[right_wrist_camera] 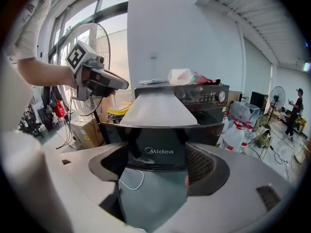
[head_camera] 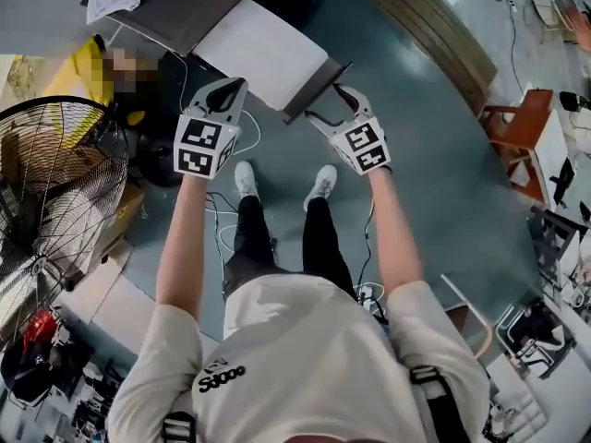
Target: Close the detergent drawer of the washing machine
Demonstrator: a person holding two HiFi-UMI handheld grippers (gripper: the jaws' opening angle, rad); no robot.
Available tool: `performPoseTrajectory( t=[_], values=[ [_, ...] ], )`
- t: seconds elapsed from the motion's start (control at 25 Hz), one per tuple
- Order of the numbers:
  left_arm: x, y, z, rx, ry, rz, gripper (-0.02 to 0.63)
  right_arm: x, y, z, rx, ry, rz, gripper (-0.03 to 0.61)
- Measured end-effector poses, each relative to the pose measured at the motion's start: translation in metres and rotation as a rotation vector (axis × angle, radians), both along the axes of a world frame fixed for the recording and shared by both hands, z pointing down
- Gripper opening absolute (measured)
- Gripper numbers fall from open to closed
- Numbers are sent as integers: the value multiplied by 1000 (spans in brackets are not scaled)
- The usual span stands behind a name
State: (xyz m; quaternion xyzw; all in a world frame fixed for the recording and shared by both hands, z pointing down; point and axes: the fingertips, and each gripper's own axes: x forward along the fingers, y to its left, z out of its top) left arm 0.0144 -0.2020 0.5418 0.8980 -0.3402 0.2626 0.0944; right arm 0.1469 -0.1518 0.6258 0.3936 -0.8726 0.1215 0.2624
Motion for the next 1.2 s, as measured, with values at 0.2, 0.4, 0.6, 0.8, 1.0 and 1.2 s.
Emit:
performPoseTrajectory(
  t=[0.2, 0.4, 0.6, 0.8, 1.0, 1.2],
  values=[
    [-5, 1, 1, -2, 9, -9, 18, 4, -2, -2, -13, -7, -9, 321],
    [-12, -2, 3, -6, 11, -9, 17, -1, -13, -5, 5, -4, -13, 321],
    [-17, -6, 5, -10, 10, -21, 18, -14, -30, -8, 15, -1, -26, 321],
    [-31, -15, 8, -17, 10, -39, 18, -19, -39, -7, 7, -7, -26, 321],
    [-43, -26, 10, -17, 8, -75, 18, -25, -51, -17, 39, 3, -43, 321],
    [-51, -37, 8, -13, 12, -81, 18, -37, -67, -22, 36, 28, -63, 321]
  ],
)
